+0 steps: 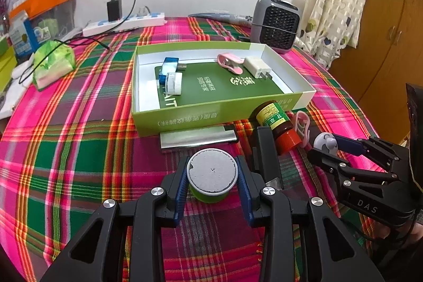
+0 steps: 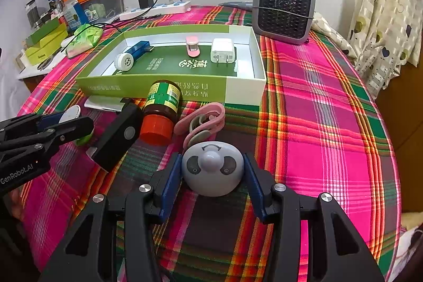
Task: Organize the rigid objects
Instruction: 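Lift and carry the spool and grey gadget with both grippers over the box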
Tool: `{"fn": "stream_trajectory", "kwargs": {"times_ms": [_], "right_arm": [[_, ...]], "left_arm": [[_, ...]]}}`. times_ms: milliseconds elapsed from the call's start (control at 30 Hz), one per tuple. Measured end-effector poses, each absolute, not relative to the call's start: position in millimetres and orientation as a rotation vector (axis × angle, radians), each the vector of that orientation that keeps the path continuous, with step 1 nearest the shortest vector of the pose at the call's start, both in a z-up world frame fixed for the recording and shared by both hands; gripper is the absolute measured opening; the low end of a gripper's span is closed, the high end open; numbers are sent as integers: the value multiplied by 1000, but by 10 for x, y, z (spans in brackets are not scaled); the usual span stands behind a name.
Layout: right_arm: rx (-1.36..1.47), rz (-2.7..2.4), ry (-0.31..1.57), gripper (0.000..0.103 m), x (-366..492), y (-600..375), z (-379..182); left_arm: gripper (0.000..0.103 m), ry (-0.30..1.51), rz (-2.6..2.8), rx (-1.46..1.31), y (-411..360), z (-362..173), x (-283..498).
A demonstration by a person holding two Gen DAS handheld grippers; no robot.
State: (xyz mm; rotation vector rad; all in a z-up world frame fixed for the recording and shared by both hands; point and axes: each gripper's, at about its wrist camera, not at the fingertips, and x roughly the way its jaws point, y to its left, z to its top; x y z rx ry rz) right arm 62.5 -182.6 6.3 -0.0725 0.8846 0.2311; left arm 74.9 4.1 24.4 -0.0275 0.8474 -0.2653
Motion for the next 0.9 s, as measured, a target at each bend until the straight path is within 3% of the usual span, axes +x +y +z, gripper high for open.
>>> {"fn": "stream_trajectory", "kwargs": {"times_ms": [900], "right_arm": [[-58, 250, 812, 48, 570, -1862, 304]], "left_arm": [[33, 779, -256, 4, 33, 507, 641]]}}
